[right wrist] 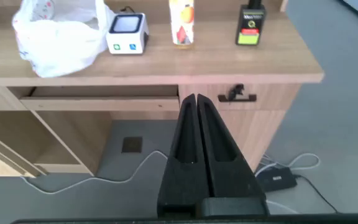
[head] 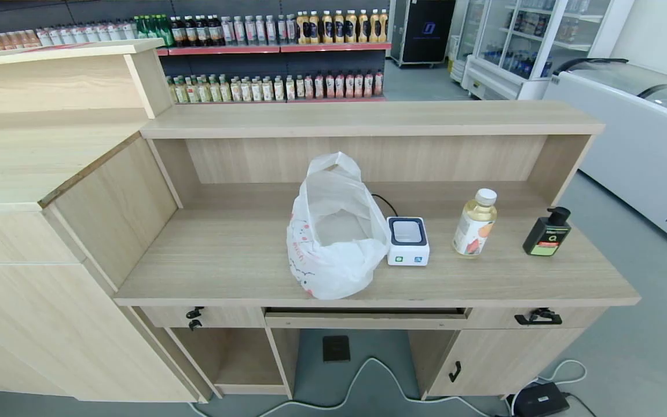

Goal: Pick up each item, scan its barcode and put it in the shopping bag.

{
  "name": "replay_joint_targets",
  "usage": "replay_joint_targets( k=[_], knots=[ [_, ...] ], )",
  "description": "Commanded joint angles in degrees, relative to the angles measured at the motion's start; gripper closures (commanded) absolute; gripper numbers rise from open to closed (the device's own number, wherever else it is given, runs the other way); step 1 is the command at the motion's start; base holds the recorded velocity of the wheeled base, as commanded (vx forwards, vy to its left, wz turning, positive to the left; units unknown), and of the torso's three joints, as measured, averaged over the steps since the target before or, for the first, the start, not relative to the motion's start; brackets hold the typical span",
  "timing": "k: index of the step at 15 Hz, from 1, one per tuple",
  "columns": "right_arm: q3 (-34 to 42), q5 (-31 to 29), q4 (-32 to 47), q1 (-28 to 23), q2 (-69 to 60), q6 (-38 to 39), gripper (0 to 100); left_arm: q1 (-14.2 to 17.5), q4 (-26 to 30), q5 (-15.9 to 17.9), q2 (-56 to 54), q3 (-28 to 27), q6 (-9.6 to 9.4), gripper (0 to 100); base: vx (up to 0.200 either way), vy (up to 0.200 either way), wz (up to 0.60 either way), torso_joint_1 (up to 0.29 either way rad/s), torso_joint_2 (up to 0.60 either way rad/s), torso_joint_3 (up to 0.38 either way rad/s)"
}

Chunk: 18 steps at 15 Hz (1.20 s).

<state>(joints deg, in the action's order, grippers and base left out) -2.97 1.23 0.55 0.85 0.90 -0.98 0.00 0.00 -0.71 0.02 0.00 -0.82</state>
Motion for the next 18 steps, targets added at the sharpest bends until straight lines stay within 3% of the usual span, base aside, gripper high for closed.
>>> replay_joint_targets(
  k=[1, 3, 4, 6, 10, 11, 13, 16, 18],
  knots=[
    [-10.82, 3.43, -0.46, 1.96, 12.19, 0.36, 100, 0.00, 0.00, 0.00, -0.02, 0.00, 0.03, 0, 0.000, 0.000, 0.00, 0.000, 0.00, 0.000],
    [-23.30, 3.60, -5.65, 3.54, 32.58, 3.00, 100, 0.00, 0.00, -0.08, -0.02, 0.00, 0.03, 0, 0.000, 0.000, 0.00, 0.000, 0.00, 0.000],
    [-25.24, 3.60, -9.95, 2.93, 40.85, 2.82, 100, 0.00, 0.00, 0.00, -0.02, 0.00, 0.03, 0, 0.000, 0.000, 0.00, 0.000, 0.00, 0.000],
    [-24.97, 3.25, -22.17, 0.03, 55.44, 0.62, 100, 0.00, 0.00, -0.08, -0.02, 0.00, 0.03, 0, 0.000, 0.000, 0.00, 0.000, 0.00, 0.000],
    [-24.62, 3.69, -35.18, -4.11, 71.87, -4.47, 100, 0.00, 0.00, -0.08, -0.02, 0.00, 0.03, 0, 0.000, 0.000, 0.00, 0.000, 0.00, 0.000],
    [-24.10, 3.69, -36.14, -4.28, 73.45, -4.65, 0, 0.00, 0.00, 0.00, -0.02, 0.00, 0.03, 0, 0.000, 0.000, 0.00, 0.000, 0.00, 0.000],
    [-22.87, 4.04, -37.37, -4.72, 78.11, -4.47, 0, 0.00, 0.00, 0.00, -0.02, 0.00, 0.03, 0, 0.000, 0.000, 0.00, 0.000, 0.00, 0.000],
    [-22.95, 9.14, -51.44, -8.50, 89.45, -5.97, 0, 0.00, 0.00, -0.08, -0.02, 0.00, 0.03, 0, 0.000, 0.000, 0.00, 0.000, 0.00, 0.000],
    [-24.80, 19.42, -54.43, -16.85, 97.45, -13.26, 0, 0.00, 0.00, -0.08, -0.02, 0.00, 0.03, 0, 0.000, 0.000, 0.00, 0.000, 0.00, 0.000]
  ],
)
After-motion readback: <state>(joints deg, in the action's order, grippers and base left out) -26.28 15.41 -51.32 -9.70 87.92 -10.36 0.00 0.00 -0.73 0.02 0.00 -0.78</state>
